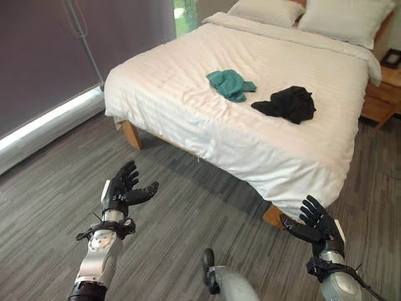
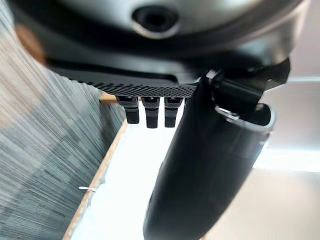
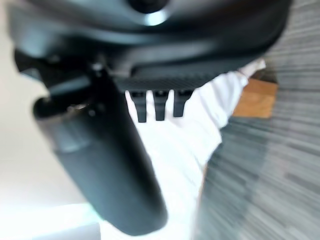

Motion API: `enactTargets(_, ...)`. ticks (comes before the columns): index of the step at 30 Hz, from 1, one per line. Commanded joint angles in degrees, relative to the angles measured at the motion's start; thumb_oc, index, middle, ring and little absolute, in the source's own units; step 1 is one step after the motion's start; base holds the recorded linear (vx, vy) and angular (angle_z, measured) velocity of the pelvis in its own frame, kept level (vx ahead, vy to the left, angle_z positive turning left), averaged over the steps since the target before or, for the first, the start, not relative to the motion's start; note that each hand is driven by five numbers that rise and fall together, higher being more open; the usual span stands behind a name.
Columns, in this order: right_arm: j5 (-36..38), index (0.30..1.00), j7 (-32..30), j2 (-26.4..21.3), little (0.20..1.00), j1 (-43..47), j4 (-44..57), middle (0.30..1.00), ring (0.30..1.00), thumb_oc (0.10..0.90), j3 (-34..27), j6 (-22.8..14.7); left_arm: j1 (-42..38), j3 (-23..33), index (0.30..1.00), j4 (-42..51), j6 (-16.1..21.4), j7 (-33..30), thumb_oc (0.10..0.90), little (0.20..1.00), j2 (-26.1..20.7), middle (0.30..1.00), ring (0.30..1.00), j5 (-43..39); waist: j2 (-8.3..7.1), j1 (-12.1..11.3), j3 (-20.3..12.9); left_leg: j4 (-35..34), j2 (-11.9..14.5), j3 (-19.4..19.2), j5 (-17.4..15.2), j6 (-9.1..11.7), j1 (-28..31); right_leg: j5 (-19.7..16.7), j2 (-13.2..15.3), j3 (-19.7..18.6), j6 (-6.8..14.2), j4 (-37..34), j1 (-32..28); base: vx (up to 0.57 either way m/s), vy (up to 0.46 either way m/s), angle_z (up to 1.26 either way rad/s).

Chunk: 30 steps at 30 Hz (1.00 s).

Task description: Pick up bed clothes into laundry basket.

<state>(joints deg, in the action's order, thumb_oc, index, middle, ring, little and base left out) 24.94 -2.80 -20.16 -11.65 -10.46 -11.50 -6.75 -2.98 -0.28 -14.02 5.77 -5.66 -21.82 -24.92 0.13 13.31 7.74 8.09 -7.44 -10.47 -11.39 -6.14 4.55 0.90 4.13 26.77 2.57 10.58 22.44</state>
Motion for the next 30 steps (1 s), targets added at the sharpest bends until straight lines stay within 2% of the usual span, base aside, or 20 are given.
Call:
enactTargets(1, 0.84, 0.9, -0.33, -7.15, 0.9, 3.29, 4.8, 0.9, 0.9, 0.8, -4.67, -6.46, -7.54, 0.14, 0.9, 5.56, 6.1, 0.87, 0.8, 0.9, -2.66, 0.9, 0.9, -0.91, 0.77, 2.74, -4.62, 23.69, 9.0, 4.32, 29.71, 21.14, 8.15, -5.24, -6.6, -7.69, -3.83, -8.72, -12.83, 0.77, -0.11, 0.09)
enactTargets(2, 1.79, 0.9, -1.87, -7.66, 0.9, 4.62, 4.66, 0.9, 0.9, 0.8, -4.62, -6.68, -7.64, 0.47, 0.9, 6.44, 6.08, 0.12, 0.8, 0.9, -2.98, 0.9, 0.9, -1.59, -0.77, 0.74, -3.83, 34.36, 8.73, 4.92, 31.11, 21.14, 0.44, -4.07, -5.55, -8.86, -4.73, -8.39, -15.72, 0.61, -0.126, 0.14)
enactTargets(3, 3.0, 0.9, -2.74, -8.0, 0.9, 5.33, 4.64, 0.9, 0.9, 0.8, -4.5, -6.75, -7.16, 0.71, 0.9, 7.06, 6.06, 0.17, 0.8, 0.9, -3.15, 0.9, 0.9, -2.34, -1.85, -0.96, -2.57, 42.28, 8.55, 5.0, 30.02, 19.63, -6.07, -4.09, -6.04, -12.01, -5.53, -9.36, -17.83, 0.54, -0.043, -0.3)
enactTargets(4, 3.59, 0.9, -3.76, -8.1, 0.9, 5.9, 4.54, 0.9, 0.9, 0.8, -4.45, -7.14, -5.96, 1.16, 0.9, 7.16, 6.12, -0.23, 0.8, 0.9, -2.85, 0.9, 0.9, -2.56, -2.49, -2.49, -1.63, 46.35, 7.31, 5.06, 26.55, 17.19, -9.92, -2.71, -6.91, -14.64, -6.48, -10.11, -20.15, 0.44, 0.059, -0.96)
enactTargets(5, 3.31, 0.9, -4.04, -8.46, 0.9, 6.84, 4.25, 0.9, 0.9, 0.8, -3.98, -7.12, -4.41, 1.84, 0.9, 7.1, 5.81, -0.17, 0.8, 0.9, -2.88, 0.9, 0.9, -2.79, -2.51, -4.17, -1.05, 44.75, 8.38, 5.07, 24.5, 15.32, -12.89, -2.97, -7.13, -16.74, -6.17, -10.61, -22.28, 0.33, 0.097, -1.63)
enactTargets(6, 3.31, 0.9, -4.06, -8.47, 0.9, 6.92, 4.17, 0.9, 0.9, 0.8, -3.91, -7.14, -4.35, 1.9, 0.9, 7.18, 5.77, -0.15, 0.8, 0.9, -2.89, 0.9, 0.9, -2.79, -2.66, -4.65, -1.1, 44.48, 8.4, 4.39, 24.68, 15.11, -12.77, -3.29, -7.02, -17.3, -6.11, -10.79, -22.19, 0.46, 0.215, -2.3)
enactTargets(7, 4.07, 0.9, -2.63, -8.05, 0.9, 6.1, 5.55, 0.9, 0.9, 0.8, -4.23, -6.94, -1.14, 4.38, 0.9, 7.36, 5.65, -0.01, 0.8, 0.9, -2.97, 0.9, 0.9, -3.65, -3.32, -7.13, -0.55, 35.59, 12.2, 6.29, 21.34, 11.43, -17.64, -2.64, -6.49, -21.07, -5.23, -11.88, -25.31, 0.52, 0.255, -2.04)
enactTargets(9, 2.95, 0.9, -1.95, -8.48, 0.9, 5.44, 6.38, 0.9, 0.9, 0.8, -4.56, -7.13, 1.65, 6.59, 0.9, 8.13, 5.94, -0.29, 0.8, 0.9, -3.77, 0.9, 0.9, -2.55, -3.34, -8.93, -0.82, 19.48, 15.04, 8.8, 19.99, 9.66, -18.51, -1.2, -6.1, -25.6, -3.17, -12.73, -28.32, 0.66, 0.367, -1.43)
enactTargets(11, 2.47, 0.9, -1.56, -8.87, 0.9, 5.26, 6.98, 0.9, 0.9, 0.8, -4.84, -7.07, 3.44, 7.49, 0.9, 9.65, 6.23, -0.43, 0.8, 0.9, -3.56, 0.9, 0.9, -2.11, -2.7, -10.59, -1.49, 3.15, 13.89, 11.81, 20.23, 9.73, -15.3, 0.31, -4.98, -29.85, -1.75, -13.27, -30.85, 0.59, 0.377, -1.34)
enactTargets(14, 0.26, 0.9, -1.64, -9.6, 0.9, 7.31, 6.52, 0.9, 0.9, 0.8, -4.56, -6.63, 5.62, 10.24, 0.9, 11.24, 7.14, -1.44, 0.8, 0.9, -3.27, 0.9, 0.9, -1.66, -0.95, -13.85, -3.75, -12.89, 9.87, 23.56, 24.9, 13.44, -15.34, 2.39, -4.39, -37.26, -1.11, -13.26, -34.31, 0.69, 0.351, -1.39)
enactTargets(16, -1.91, 0.9, -1.02, -10.33, 0.9, 8.66, 6.69, 0.9, 0.9, 0.8, -4.33, -5.41, 5.55, 10.42, 0.9, 11.53, 7.27, -1.63, 0.8, 0.9, -4.15, 0.9, 0.9, -0.27, -0.59, -13.69, -4.02, -10.51, 10.15, 20.09, 24.1, 12.48, -15.3, 3.91, -2.76, -38.7, 0.34, -11.22, -35.2, 0.56, 0.414, -1.41)
enactTargets(18, -2.64, 0.9, -0.54, -9.73, 0.9, 8.52, 7.83, 0.9, 0.9, 0.8, -4.14, -5.27, 5.46, 10.63, 0.9, 12.17, 7.23, -0.97, 0.8, 0.9, -4.17, 0.9, 0.9, -0.47, -0.88, -14.72, -3.87, -8.36, 9.59, 18.46, 23.19, 11.54, -15.34, 3.15, -1.15, -39.23, 1.45, -7.92, -34.37, 0.42, 0.395, -1.08)
enactTargets(19, -4.59, 0.9, -0.09, -9.78, 0.9, 10.22, 7.75, 0.9, 0.9, 0.8, -2.45, -4.57, 5.58, 10.89, 0.9, 13.41, 7.4, -0.37, 0.8, 0.9, -4.35, 0.9, 0.9, -1.24, -1.56, -15.24, -2.97, -6.97, 7.94, 16.95, 20.73, 8.78, -13.59, -1.56, 1.14, -39.58, 2.78, 2.83, -29.44, 0.31, 0.346, -1.33)
enactTargets(20, -4.85, 0.9, -0.43, -9.16, 0.9, 11.25, 7.56, 0.9, 0.9, 0.8, -1.72, -4.47, 5.62, 11.4, 0.9, 13.68, 7.64, -0.7, 0.8, 0.9, -4.43, 0.9, 0.9, -1.62, -1.16, -15.58, -2.01, -7.3, 8.48, 15.13, 20.26, 8.06, -11.93, -5.54, 1.27, -39.07, 2.98, 9.42, -25.49, 0.33, 0.338, -1.37)
enactTargets(22, -4.01, 0.9, -0.14, -8.81, 0.9, 12.13, 7.32, 0.9, 0.9, 0.8, -0.97, -4.35, 5.09, 11.18, 0.9, 13.57, 7.81, -0.84, 0.8, 0.9, -4.81, 0.9, 0.9, -2.45, -0.65, -15.22, -1.34, -8.13, 9.13, 13.91, 19.59, 7.77, -10.09, -6.84, 0.45, -37.95, 3.31, 13.68, -22.18, 0.2, 0.269, -0.91)
enactTargets(23, -3.77, 0.9, 0.36, -8.53, 0.9, 12.17, 6.34, 0.9, 0.9, 0.8, -0.41, -3.82, 4.24, 11.52, 0.9, 14.06, 8.03, -1.03, 0.8, 0.9, -5.9, 0.9, 0.9, -2.75, -0.05, -14.51, -0.16, -9.9, 9.59, 13.33, 18.85, 7.06, -6.82, -7.13, -0.09, -34.02, 3.34, 17.8, -17.34, 0.21, 0.31, -0.68)
enactTargets(24, -3.77, 0.9, 0.38, -8.52, 0.9, 12.17, 6.35, 0.9, 0.9, 0.8, -0.41, -3.82, 4.26, 11.55, 0.9, 14.09, 8.0, -1.03, 0.8, 0.9, -5.9, 0.9, 0.9, -2.75, -0.1, -14.41, -0.15, -10.08, 9.57, 13.4, 18.88, 7.08, -6.73, -6.94, -0.07, -33.92, 3.29, 18.11, -17.24, 0.3, 0.35, -0.44)
enactTargets(25, -4.96, 0.9, 0.9, -8.97, 0.9, 11.35, 6.02, 0.9, 0.9, 0.8, -0.45, -3.31, 4.3, 11.92, 0.9, 14.72, 7.85, -0.34, 0.8, 0.9, -6.63, 0.9, 0.9, -2.66, 0.18, -13.78, 0.01, -10.71, 9.57, 12.22, 17.57, 6.64, -4.8, -6.72, 1.57, -28.93, 3.07, 17.39, -14.34, 0.18, 0.16, -0.18)
enactTargets(28, -5.6, 0.9, 1.18, -9.73, 0.9, 10.58, 5.35, 0.9, 0.9, 0.8, -1.56, -2.95, 4.23, 11.91, 0.9, 15.67, 7.77, 0.43, 0.8, 0.9, -6.75, 0.9, 0.9, -2.6, -0.07, -12.6, 0.21, -11.12, 9.09, 12.66, 16.03, 6.55, -3.17, -5.55, 0.31, -27.74, 3.38, 13.43, -12.47, 0.26, 0.12, -0.11)
enactTargets(30, -5.45, 0.9, 0.77, -10.68, 0.9, 11.09, 4.17, 0.9, 0.9, 0.8, -2.56, -3.36, 4.28, 11.53, 0.9, 15.11, 7.69, 0.8, 0.8, 0.9, -6.5, 0.9, 0.9, -2.21, -0.79, -11.66, 0.31, -11.45, 8.22, 13.35, 14.7, 6.51, -1.66, -5.26, -0.35, -28.8, 3.77, 6.63, -11.23, 0.31, 0.017, 0.05)
